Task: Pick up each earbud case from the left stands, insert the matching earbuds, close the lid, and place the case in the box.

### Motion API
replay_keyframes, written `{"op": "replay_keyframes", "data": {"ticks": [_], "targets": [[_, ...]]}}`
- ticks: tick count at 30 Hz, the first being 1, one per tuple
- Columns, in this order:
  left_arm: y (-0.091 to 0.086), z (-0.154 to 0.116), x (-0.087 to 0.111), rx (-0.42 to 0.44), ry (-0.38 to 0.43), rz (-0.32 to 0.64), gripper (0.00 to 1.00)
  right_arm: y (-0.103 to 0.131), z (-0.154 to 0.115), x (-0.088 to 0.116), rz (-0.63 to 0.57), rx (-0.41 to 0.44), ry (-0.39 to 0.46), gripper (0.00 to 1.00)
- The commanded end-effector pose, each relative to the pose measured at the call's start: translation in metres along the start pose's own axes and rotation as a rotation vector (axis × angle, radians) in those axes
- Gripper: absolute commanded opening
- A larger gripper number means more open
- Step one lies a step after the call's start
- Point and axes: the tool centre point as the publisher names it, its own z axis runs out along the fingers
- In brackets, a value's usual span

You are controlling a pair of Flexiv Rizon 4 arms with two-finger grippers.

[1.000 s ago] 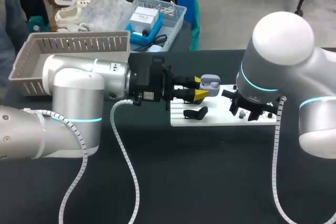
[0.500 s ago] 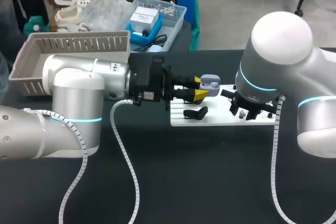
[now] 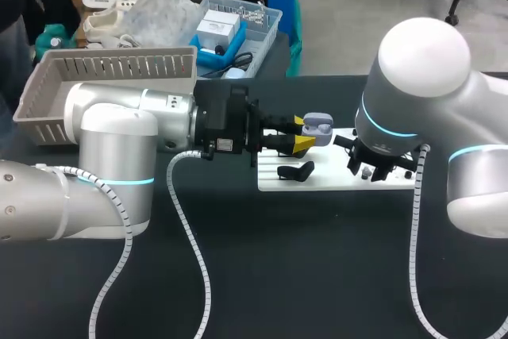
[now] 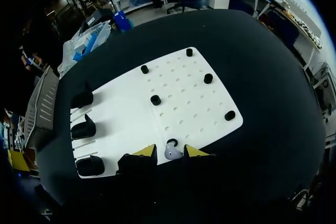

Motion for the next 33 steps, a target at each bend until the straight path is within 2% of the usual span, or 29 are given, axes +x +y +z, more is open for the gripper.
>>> {"op": "replay_keyframes", "data": {"ticks": [1, 6, 8, 9, 11, 12, 13, 20, 33], "targets": [[0.0, 0.0, 0.0, -0.001, -0.001, 0.001, 0.0, 0.001, 0.002, 0.0, 0.0, 0.001, 0.001, 0.31], [0.0, 0.0, 0.0, -0.001, -0.001, 0.001, 0.0, 0.0, 0.002, -0.001, 0.0, 0.0, 0.004, 0.27], [0.0, 0.0, 0.0, -0.001, -0.001, 0.001, 0.0, 0.0, 0.003, -0.001, 0.0, 0.0, 0.005, 0.2], [0.0, 0.0, 0.0, -0.001, -0.001, 0.001, 0.0, 0.0, 0.003, -0.001, 0.0, 0.0, 0.004, 0.13], [0.0, 0.0, 0.0, -0.001, -0.001, 0.001, 0.0, 0.0, 0.003, -0.001, 0.0, 0.001, 0.005, 0.09], [0.0, 0.0, 0.0, -0.001, -0.001, 0.001, 0.0, 0.0, 0.003, -0.001, 0.0, 0.0, 0.005, 0.02], [0.0, 0.0, 0.0, -0.001, -0.001, 0.001, 0.0, 0.0, 0.003, -0.001, 0.0, 0.0, 0.005, 0.0], [0.0, 0.0, 0.0, -0.001, -0.001, 0.001, 0.0, -0.005, -0.002, -0.002, 0.017, -0.019, 0.019, 0.0], [0.0, 0.0, 0.0, -0.001, -0.001, 0.001, 0.0, -0.027, -0.041, -0.019, 0.097, -0.084, -0.014, 0.0]]}}
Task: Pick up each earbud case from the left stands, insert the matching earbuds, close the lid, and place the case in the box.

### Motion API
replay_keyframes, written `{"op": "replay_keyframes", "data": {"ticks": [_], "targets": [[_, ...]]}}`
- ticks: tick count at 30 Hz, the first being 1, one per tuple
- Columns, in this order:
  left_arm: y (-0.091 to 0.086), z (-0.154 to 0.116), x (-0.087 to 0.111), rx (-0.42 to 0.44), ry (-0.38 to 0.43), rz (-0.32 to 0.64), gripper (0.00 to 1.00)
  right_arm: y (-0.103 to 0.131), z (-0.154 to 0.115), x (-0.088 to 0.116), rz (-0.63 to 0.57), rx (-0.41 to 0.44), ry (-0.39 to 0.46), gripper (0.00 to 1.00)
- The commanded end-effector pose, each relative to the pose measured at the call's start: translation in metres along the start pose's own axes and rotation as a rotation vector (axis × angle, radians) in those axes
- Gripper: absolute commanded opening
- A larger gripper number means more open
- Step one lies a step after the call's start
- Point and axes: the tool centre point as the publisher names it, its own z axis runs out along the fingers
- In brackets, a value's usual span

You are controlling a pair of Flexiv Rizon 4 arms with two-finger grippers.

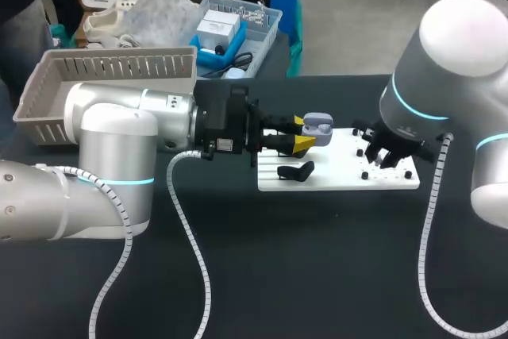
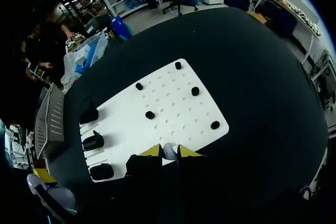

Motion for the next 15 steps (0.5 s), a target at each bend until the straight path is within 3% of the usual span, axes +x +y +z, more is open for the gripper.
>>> {"op": "replay_keyframes", "data": {"ticks": [1, 15], "targets": [[0.0, 0.0, 0.0, -0.001, -0.001, 0.0, 0.0, -0.014, -0.019, 0.002, 0.012, -0.033, -0.032, 0.0], [0.0, 0.0, 0.0, -0.001, -0.001, 0.0, 0.0, -0.006, -0.095, -0.008, -0.039, -0.168, -0.104, 0.0]]}}
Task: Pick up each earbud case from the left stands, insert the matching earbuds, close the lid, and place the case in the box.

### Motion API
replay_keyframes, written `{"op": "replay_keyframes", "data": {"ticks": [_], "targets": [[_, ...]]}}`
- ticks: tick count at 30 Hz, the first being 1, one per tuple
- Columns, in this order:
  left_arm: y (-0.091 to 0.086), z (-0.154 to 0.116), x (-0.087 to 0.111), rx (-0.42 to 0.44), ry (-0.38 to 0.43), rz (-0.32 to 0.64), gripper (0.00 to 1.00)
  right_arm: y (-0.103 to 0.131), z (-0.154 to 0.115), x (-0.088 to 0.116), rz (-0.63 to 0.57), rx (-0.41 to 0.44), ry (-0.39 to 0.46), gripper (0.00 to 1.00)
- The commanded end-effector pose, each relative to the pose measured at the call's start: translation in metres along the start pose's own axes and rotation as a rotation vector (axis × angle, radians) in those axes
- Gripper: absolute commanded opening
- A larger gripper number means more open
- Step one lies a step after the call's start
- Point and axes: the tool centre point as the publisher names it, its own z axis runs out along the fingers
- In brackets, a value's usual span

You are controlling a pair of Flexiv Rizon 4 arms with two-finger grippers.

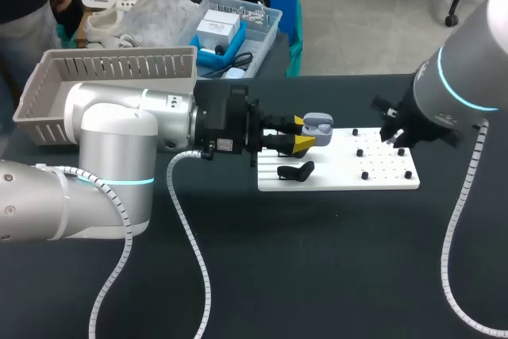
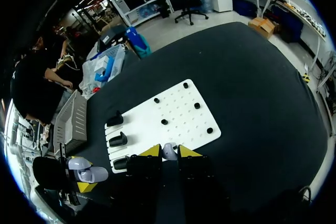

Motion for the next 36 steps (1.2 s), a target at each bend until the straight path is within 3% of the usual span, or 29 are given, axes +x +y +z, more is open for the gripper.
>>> {"op": "replay_keyframes", "data": {"ticks": [1, 14, 19, 25, 36], "targets": [[0.0, 0.0, 0.0, -0.001, -0.001, 0.0, 0.0, -0.003, -0.031, 0.003, -0.018, -0.04, -0.044, 0.0], [0.0, 0.0, 0.0, -0.001, -0.001, 0.0, 0.0, 0.049, -0.082, 0.005, -0.158, -0.15, 0.001, 0.0], [0.0, 0.0, 0.0, -0.001, -0.001, 0.0, 0.0, 0.072, -0.093, 0.009, -0.291, -0.24, 0.097, 0.0], [0.0, 0.0, 0.0, -0.001, -0.001, 0.0, 0.0, 0.094, -0.097, 0.011, -0.421, -0.293, 0.21, 0.0], [0.0, 0.0, 0.0, -0.001, -0.001, 0.0, 0.0, 0.123, -0.091, 0.022, -0.549, -0.274, 0.326, 0.0]]}}
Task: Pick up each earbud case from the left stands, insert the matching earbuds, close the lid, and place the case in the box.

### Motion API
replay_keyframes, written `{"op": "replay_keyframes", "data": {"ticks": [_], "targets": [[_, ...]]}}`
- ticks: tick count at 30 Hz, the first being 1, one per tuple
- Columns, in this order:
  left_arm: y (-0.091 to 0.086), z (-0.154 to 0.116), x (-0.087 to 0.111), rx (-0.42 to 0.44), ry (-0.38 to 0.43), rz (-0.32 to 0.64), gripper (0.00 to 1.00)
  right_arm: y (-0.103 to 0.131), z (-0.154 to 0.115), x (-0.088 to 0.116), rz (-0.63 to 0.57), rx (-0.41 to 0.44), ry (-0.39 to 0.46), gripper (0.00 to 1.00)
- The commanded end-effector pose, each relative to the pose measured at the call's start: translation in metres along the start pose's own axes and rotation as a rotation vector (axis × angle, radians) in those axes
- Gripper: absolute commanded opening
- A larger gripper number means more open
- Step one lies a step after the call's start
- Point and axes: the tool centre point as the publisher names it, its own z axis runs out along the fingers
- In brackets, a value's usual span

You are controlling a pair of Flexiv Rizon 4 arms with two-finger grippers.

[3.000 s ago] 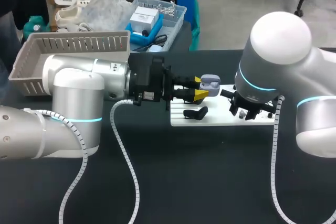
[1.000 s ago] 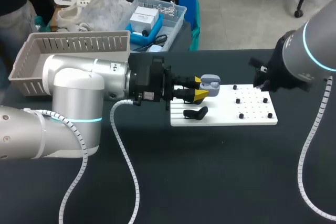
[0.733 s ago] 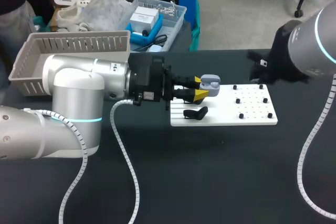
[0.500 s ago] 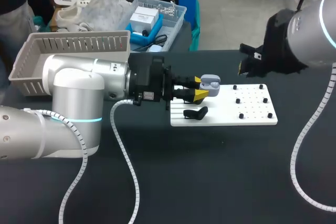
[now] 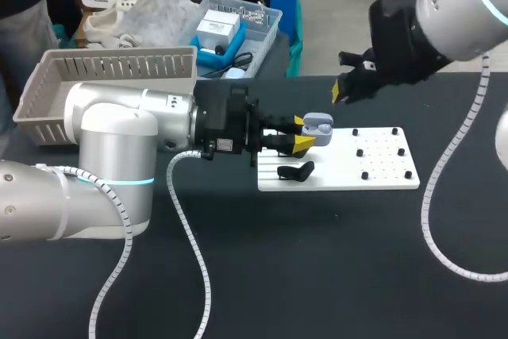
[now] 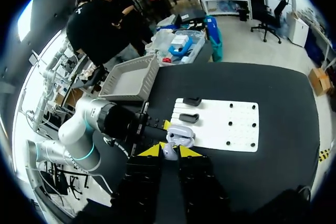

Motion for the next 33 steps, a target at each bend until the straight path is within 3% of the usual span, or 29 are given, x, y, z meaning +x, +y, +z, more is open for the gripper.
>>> {"op": "replay_keyframes", "data": {"ticks": [1, 7, 33], "targets": [[0.0, 0.0, 0.0, -0.001, -0.001, 0.001, 0.0, 0.009, 0.009, -0.006, -0.027, 0.002, 0.194, 0.0], [0.0, 0.0, 0.0, -0.001, -0.001, 0.001, 0.0, 0.018, 0.017, -0.001, -0.055, 0.016, 0.244, 0.0], [0.0, 0.0, 0.0, -0.001, -0.001, 0.001, 0.0, 0.01, 0.023, 0.003, -0.074, 0.011, 0.251, 0.0]]}}
